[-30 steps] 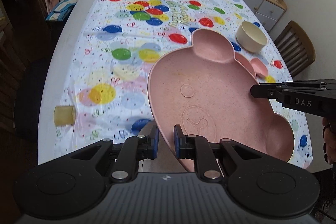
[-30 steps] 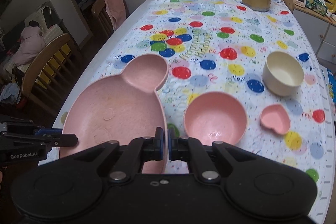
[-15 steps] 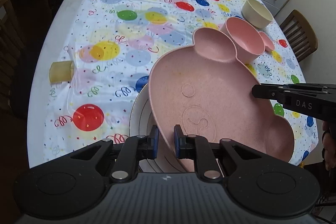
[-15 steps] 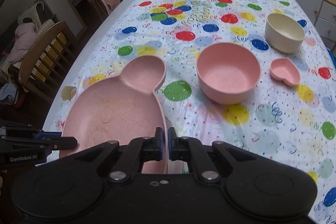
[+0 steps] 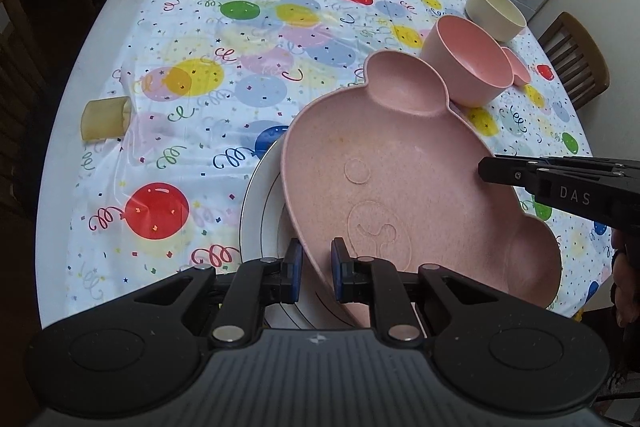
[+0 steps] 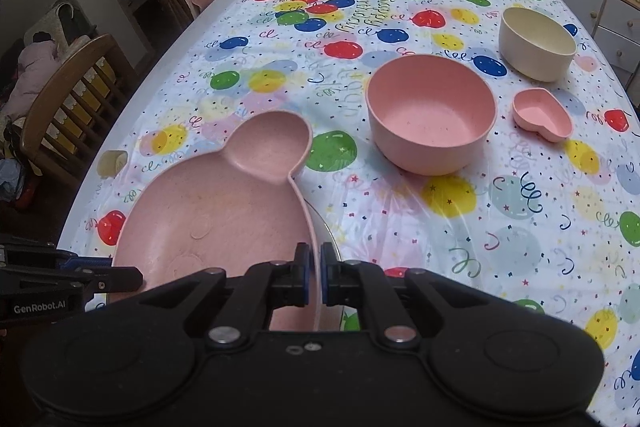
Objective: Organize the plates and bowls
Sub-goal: 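Carry the pink bear-shaped plate onto the stacked white plates with both grippers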
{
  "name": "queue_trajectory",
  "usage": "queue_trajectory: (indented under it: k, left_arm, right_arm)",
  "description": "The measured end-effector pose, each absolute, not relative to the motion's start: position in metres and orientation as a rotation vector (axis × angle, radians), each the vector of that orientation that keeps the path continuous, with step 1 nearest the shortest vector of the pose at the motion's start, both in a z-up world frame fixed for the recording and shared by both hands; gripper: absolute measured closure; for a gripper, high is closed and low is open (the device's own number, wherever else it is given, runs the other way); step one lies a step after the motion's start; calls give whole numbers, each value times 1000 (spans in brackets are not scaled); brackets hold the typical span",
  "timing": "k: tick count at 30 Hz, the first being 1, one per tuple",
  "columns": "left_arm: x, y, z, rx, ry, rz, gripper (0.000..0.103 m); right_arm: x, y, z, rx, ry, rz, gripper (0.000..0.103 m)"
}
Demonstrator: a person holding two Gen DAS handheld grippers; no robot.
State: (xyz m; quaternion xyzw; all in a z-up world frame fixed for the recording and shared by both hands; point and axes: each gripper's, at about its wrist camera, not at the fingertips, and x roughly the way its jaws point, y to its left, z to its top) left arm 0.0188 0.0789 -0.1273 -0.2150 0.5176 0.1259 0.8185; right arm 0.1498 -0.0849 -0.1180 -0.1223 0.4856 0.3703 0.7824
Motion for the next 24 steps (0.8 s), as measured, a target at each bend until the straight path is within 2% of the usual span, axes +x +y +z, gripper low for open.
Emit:
queue_trajectory:
  k: [15,24]
  left_arm:
    - [22,77,-139,-468,1117,236,89]
    - [19,78,-135,-461,1107,232,89]
  right_arm:
    - [154,-86,-125,-263,1058,772,97]
    - [152,-86,-126,-248,1069,749,86]
